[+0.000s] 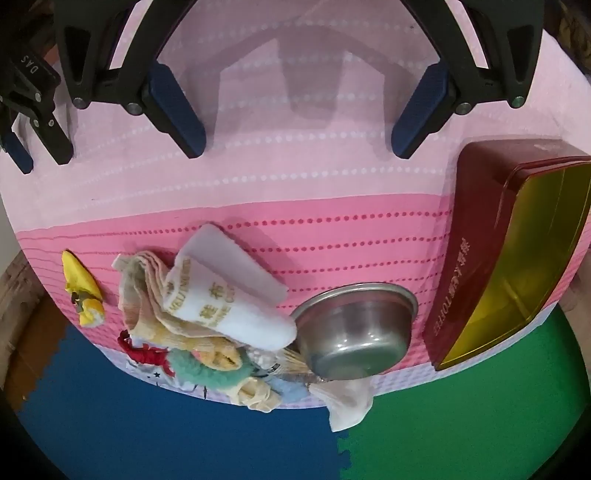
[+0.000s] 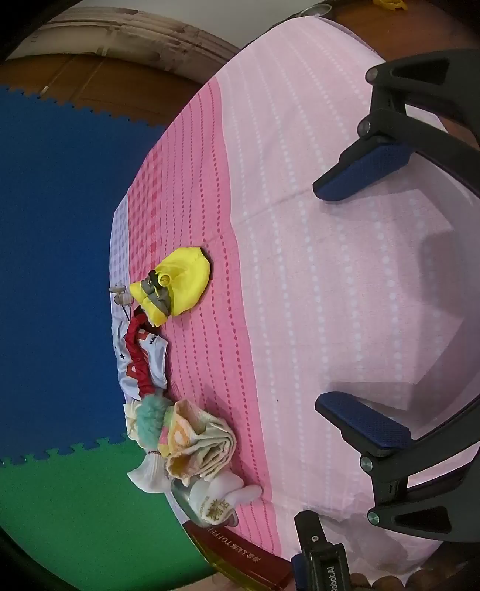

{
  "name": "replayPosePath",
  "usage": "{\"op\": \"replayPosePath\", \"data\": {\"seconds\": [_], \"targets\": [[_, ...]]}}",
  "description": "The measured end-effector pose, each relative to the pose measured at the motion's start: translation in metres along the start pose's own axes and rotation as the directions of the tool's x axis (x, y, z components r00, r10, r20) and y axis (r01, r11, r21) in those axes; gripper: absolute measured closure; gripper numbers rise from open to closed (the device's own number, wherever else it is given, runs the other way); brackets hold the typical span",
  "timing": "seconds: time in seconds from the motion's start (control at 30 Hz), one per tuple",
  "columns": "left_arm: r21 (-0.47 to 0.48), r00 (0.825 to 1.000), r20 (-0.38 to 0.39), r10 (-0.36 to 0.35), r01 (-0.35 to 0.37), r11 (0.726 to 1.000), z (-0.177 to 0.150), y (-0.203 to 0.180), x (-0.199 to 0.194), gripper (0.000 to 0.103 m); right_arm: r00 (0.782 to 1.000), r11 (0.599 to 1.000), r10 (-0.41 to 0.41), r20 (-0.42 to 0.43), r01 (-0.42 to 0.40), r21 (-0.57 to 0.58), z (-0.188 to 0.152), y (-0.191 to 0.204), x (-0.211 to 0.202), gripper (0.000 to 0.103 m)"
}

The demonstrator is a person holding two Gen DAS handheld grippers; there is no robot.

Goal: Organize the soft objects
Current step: 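Reach the left tool to the rolled white towel and grasp it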

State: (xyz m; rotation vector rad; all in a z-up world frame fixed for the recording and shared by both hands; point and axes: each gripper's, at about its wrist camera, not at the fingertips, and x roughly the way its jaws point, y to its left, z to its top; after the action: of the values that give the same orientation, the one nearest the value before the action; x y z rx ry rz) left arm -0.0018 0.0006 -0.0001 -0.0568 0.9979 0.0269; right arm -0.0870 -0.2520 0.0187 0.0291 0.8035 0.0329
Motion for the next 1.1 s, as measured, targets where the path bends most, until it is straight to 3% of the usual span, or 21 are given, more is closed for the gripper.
{"op": "replayPosePath", "data": {"seconds": [0.27,0.3,0.53,0.73,1.1], "targets": [[0.054,0.992,0.109,-0.059,0.053,0.997,-0.021,0.014,-0.028,0.0,1.0,1.0,0.005,-0.002,-0.005,-0.003,0.0,-0.001,-0.001,0.0],[0.016,0.999,0.049,-0.022,0.021,1.0,-0.016,0.018,-0.03,0.0,1.0,1.0,0.006,-0.002,-0.006,-0.003,0.0,-0.001,-0.001,0.0],[0.059,0.998,0.053,-0.02,0.017,0.998,-0.016,0.024,-0.046,0.0,1.0,1.0,0.002,0.0,-0.002,-0.003,-0.002,-0.001,-0.001,0.0],[0.077,1.0,0.021,-0.012,0.01,0.997,0.01,0.003,-0.039,0.0,1.0,1.0,0.0,0.001,0.0,-0.004,-0.002,0.0,-0.001,0.0],[-0.005,1.0,0.013,-0.029,0.029,1.0,0.032,-0.004,-0.022,0.0,1.0,1.0,0.002,0.003,-0.002,-0.004,-0.001,0.002,-0.004,0.0]]}}
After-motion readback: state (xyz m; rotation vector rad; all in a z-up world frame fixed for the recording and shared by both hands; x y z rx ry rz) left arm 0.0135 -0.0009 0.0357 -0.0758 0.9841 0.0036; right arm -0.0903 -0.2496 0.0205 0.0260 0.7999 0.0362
